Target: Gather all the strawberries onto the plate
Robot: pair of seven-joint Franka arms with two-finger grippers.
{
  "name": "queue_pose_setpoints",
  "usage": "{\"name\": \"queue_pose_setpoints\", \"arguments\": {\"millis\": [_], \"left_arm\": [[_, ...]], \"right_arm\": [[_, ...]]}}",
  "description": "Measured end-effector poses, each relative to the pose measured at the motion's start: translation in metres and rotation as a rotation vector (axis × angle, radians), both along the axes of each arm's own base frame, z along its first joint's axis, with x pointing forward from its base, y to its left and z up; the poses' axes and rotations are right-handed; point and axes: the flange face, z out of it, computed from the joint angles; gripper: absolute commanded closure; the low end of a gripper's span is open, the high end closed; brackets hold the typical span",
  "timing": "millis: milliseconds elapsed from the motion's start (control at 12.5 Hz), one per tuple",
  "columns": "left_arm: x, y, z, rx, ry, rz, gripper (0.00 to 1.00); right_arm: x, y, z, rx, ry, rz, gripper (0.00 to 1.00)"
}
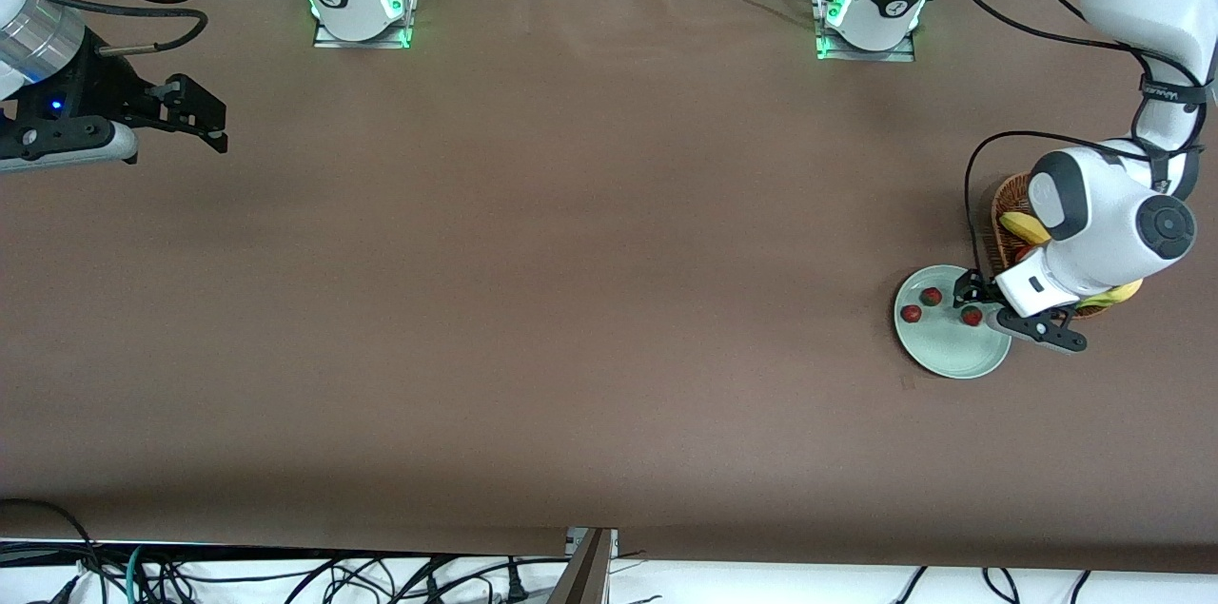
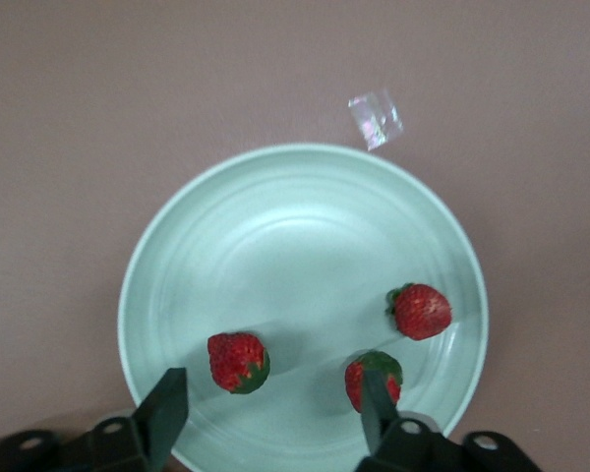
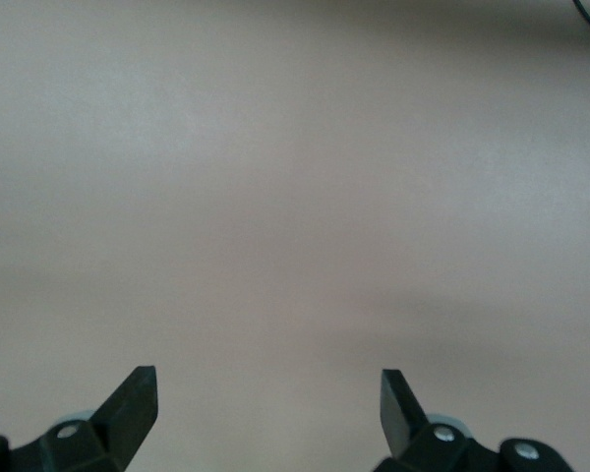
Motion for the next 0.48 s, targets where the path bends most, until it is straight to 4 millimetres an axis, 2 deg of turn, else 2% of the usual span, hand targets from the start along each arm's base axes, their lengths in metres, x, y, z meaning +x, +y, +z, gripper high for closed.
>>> {"name": "queue_pose_setpoints", "arguments": {"millis": [80, 240, 481], "left_arm": [[0.005, -0.006, 0.024, -0.011, 0.015, 0.025, 0.00], [0.009, -0.031, 0.090, -0.040, 0.054, 0.087, 0.00], [-0.007, -0.079, 0.193, -0.025, 0.104, 0.181, 0.00]], "right_arm": [[0.000, 0.000, 0.000, 0.000, 0.000, 0.000, 0.00], [0.000, 0.000, 0.000, 0.000, 0.000, -0.001, 0.00], [0.000, 0.000, 0.000, 0.000, 0.000, -0.001, 0.00]]}}
